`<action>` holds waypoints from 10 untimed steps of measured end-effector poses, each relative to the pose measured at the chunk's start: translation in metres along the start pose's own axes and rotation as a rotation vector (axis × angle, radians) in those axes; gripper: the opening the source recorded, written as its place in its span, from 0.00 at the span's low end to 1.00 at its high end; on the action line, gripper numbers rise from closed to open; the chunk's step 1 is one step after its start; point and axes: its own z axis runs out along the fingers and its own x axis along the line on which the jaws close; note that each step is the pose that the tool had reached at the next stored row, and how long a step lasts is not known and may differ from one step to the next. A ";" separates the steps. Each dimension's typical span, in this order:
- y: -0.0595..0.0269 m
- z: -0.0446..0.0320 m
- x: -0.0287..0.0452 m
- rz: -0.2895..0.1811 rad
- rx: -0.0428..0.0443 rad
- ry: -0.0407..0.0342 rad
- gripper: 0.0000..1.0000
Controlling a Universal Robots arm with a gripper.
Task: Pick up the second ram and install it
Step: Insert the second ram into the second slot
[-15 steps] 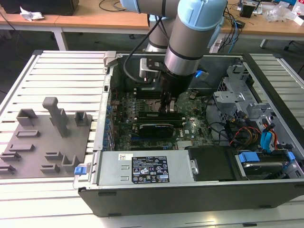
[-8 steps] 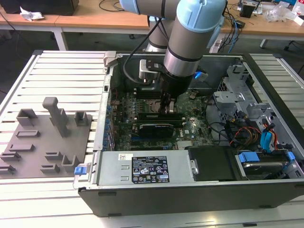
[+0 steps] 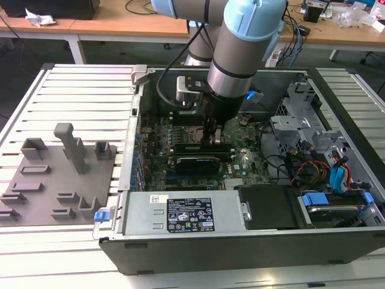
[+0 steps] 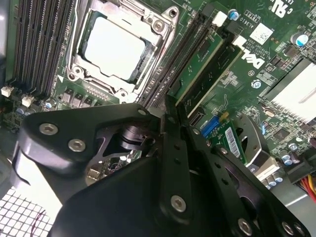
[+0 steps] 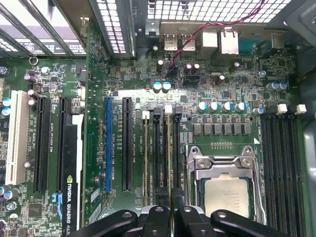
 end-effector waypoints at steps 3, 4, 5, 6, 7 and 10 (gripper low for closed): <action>0.0001 -0.0004 0.0000 0.000 0.0001 -0.0001 0.13; 0.0001 -0.0004 0.0000 0.000 0.0000 0.0000 0.13; 0.0001 -0.0003 0.0001 0.000 -0.0001 0.0003 0.13; 0.0000 -0.0001 0.0001 0.000 0.0000 0.0002 0.13; 0.0000 0.0003 0.0001 0.000 0.0000 0.0000 0.13; -0.0002 0.0016 0.0001 0.000 -0.0001 0.0003 0.13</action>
